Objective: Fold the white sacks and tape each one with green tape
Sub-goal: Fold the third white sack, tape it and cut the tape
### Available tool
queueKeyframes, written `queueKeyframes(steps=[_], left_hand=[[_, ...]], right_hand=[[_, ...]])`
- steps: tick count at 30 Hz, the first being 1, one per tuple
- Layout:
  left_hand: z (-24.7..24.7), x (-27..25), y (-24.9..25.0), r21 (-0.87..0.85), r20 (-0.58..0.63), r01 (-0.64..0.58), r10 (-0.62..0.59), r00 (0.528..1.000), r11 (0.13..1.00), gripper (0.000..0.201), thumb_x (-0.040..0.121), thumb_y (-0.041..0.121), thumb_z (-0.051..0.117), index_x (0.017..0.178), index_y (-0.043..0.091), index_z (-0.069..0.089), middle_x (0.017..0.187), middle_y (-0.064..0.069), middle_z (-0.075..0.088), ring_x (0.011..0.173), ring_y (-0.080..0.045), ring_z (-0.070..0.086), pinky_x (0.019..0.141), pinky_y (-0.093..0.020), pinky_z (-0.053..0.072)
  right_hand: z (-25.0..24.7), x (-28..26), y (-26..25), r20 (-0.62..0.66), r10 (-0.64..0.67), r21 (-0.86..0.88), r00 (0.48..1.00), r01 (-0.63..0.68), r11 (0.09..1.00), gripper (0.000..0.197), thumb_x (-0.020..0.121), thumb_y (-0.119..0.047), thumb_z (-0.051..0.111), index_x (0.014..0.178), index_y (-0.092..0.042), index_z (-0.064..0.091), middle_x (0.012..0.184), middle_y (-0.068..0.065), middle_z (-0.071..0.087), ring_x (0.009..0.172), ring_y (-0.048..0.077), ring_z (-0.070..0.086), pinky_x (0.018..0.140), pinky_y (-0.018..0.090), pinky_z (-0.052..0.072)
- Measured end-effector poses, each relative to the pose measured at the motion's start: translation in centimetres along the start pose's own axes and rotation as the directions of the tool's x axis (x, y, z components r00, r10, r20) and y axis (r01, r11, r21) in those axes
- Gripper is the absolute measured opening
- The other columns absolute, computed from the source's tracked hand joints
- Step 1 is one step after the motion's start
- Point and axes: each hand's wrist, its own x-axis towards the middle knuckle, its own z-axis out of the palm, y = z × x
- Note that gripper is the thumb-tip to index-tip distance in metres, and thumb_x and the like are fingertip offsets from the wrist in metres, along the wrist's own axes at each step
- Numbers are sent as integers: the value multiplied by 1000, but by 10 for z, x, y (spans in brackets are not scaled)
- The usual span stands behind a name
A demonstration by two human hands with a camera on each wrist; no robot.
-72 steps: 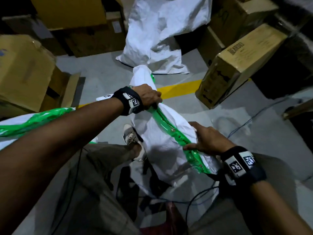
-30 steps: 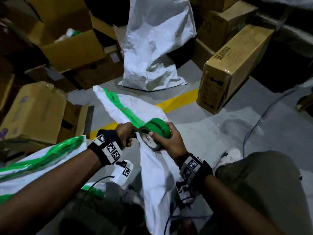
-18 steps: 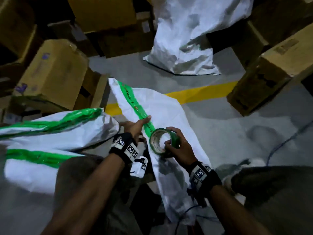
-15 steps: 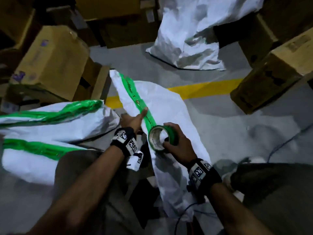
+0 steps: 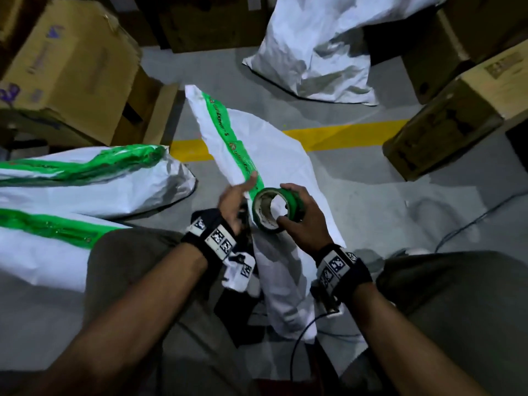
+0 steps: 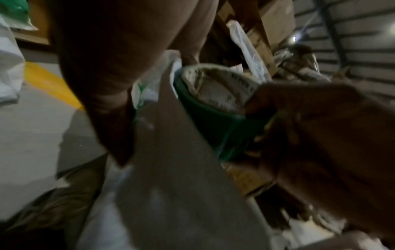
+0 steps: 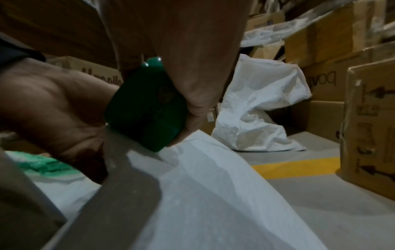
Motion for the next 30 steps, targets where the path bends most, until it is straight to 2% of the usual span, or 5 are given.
queueKeyframes(steps=[5,12,19,23,30], left_hand=[[10,-4,-45,299,-167,-43,97,981,953,43,99,33,55,127,2,62,124,-15,66,114,-31,64,93,-38,53],[15,-11,-12,616,-231,-174,387,893,769,42,91,28,69,111,-9,65,115,-26,68,107,-37,65,86,-40,51],[-13,-3,6,454,-242,-239,377,894,858,41,85,28,76,106,-6,67,103,-17,71,97,-29,70,85,-45,58],[-1,-33,-12,99,31,-201,199,980,975,17,94,22,68,103,7,71,81,-1,74,64,-10,72,56,-20,54],[10,-57,-68,-36,448,-11,26,893,999,41,92,10,67,132,8,58,128,-19,64,116,-34,63,105,-46,49]], right_hand=[[1,-10,1,18,-6,-146,1000,9,989,58,69,-43,69,124,-30,58,110,3,63,101,19,57,88,37,49],[-28,0,-8,126,-127,-318,984,162,934,64,68,-29,57,131,-28,63,100,8,59,94,17,53,85,27,43],[-47,-20,3,433,270,-490,860,-27,871,85,60,-19,43,140,-46,52,95,-2,48,94,24,54,81,29,38],[-34,-20,15,452,286,-440,845,-68,895,78,84,4,51,147,-41,43,136,4,52,124,23,50,102,34,40],[-42,-17,16,381,219,-321,898,-94,942,68,94,4,49,147,-39,41,126,-4,53,88,1,49,89,28,41]])
